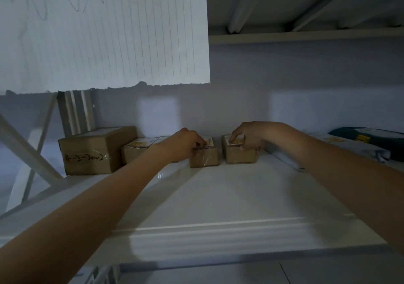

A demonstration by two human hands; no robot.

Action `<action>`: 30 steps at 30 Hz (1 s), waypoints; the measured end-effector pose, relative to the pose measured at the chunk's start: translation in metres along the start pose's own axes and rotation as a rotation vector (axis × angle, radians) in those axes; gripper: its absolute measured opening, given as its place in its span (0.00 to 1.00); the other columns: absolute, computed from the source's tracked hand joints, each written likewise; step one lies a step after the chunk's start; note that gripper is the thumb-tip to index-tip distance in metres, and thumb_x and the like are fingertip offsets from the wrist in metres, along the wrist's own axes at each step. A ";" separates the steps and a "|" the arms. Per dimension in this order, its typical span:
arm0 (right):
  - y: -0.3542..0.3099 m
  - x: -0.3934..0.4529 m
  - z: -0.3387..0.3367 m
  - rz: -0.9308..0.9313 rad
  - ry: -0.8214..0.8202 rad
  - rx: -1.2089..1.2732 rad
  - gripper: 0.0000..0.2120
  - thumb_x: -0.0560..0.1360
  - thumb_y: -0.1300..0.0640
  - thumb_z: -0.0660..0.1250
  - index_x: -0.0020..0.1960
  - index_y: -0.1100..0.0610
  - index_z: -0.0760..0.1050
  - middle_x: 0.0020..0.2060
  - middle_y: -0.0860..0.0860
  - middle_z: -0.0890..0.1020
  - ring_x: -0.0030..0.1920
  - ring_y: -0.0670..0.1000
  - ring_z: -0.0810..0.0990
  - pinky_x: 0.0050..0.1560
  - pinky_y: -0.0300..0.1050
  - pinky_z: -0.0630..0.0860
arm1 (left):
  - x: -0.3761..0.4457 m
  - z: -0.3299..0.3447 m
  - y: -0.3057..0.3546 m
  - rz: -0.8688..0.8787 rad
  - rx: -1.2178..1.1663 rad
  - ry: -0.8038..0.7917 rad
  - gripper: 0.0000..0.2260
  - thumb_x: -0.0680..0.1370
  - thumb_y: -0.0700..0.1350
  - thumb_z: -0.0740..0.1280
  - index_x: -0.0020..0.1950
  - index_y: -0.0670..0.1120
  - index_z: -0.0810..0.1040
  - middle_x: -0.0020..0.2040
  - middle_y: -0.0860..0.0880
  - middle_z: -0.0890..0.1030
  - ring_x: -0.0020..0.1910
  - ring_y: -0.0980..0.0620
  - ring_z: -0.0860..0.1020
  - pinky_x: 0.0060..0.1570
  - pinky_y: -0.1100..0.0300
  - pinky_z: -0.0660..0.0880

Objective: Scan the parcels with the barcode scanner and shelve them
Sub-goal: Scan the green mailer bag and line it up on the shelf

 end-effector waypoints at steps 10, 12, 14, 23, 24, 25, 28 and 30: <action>0.012 -0.015 -0.005 0.051 -0.079 0.027 0.24 0.78 0.55 0.69 0.72 0.43 0.71 0.66 0.52 0.71 0.60 0.58 0.76 0.57 0.53 0.80 | -0.013 -0.005 0.012 0.006 -0.040 0.026 0.18 0.78 0.40 0.65 0.68 0.49 0.76 0.63 0.47 0.80 0.61 0.47 0.76 0.57 0.64 0.68; 0.005 -0.013 -0.006 0.051 -0.110 -0.103 0.26 0.79 0.50 0.66 0.76 0.44 0.65 0.74 0.52 0.65 0.68 0.57 0.71 0.66 0.51 0.73 | -0.017 -0.012 0.009 0.019 -0.066 0.005 0.13 0.79 0.43 0.65 0.63 0.50 0.79 0.58 0.49 0.81 0.58 0.48 0.78 0.58 0.62 0.72; -0.007 -0.014 -0.012 0.039 -0.109 -0.159 0.28 0.80 0.48 0.63 0.78 0.47 0.59 0.77 0.52 0.61 0.73 0.56 0.65 0.72 0.49 0.66 | -0.020 -0.025 -0.012 -0.036 -0.018 0.044 0.13 0.80 0.42 0.62 0.63 0.50 0.77 0.58 0.48 0.80 0.58 0.49 0.77 0.58 0.60 0.72; -0.154 0.036 -0.015 -0.227 0.139 0.145 0.29 0.79 0.48 0.64 0.77 0.52 0.62 0.75 0.54 0.66 0.71 0.56 0.68 0.69 0.47 0.68 | -0.068 -0.011 -0.100 -0.364 0.249 -0.355 0.21 0.80 0.45 0.60 0.74 0.45 0.63 0.69 0.45 0.72 0.67 0.45 0.71 0.65 0.57 0.67; -0.170 0.045 -0.009 -0.246 0.128 0.108 0.29 0.78 0.47 0.64 0.77 0.52 0.61 0.74 0.54 0.67 0.71 0.57 0.69 0.69 0.48 0.69 | -0.069 -0.009 -0.098 -0.373 0.250 -0.327 0.20 0.80 0.42 0.60 0.73 0.43 0.64 0.68 0.42 0.72 0.66 0.44 0.72 0.65 0.57 0.68; -0.183 0.054 -0.003 -0.248 0.111 0.068 0.30 0.78 0.47 0.65 0.77 0.52 0.60 0.74 0.55 0.67 0.71 0.57 0.68 0.69 0.49 0.69 | -0.070 -0.009 -0.099 -0.388 0.257 -0.297 0.19 0.80 0.40 0.59 0.71 0.42 0.66 0.67 0.41 0.73 0.65 0.44 0.72 0.64 0.56 0.69; -0.201 0.069 0.011 -0.224 0.066 -0.032 0.30 0.77 0.44 0.65 0.76 0.50 0.62 0.72 0.55 0.70 0.68 0.58 0.72 0.67 0.52 0.72 | -0.070 -0.006 -0.114 -0.395 0.316 -0.269 0.17 0.78 0.37 0.61 0.66 0.40 0.70 0.64 0.40 0.74 0.64 0.42 0.72 0.64 0.52 0.70; -0.200 0.073 0.013 -0.225 0.076 -0.034 0.27 0.78 0.48 0.64 0.76 0.50 0.63 0.71 0.56 0.70 0.67 0.58 0.72 0.66 0.50 0.72 | -0.071 -0.001 -0.127 -0.384 0.307 -0.227 0.16 0.76 0.36 0.62 0.63 0.40 0.72 0.62 0.41 0.74 0.64 0.41 0.71 0.63 0.49 0.71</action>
Point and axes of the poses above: each hand's wrist, its own x-axis towards the middle knuckle, its own z-axis out of the palm, y = z × x, the point moved 6 cm from there along x, towards the middle knuckle
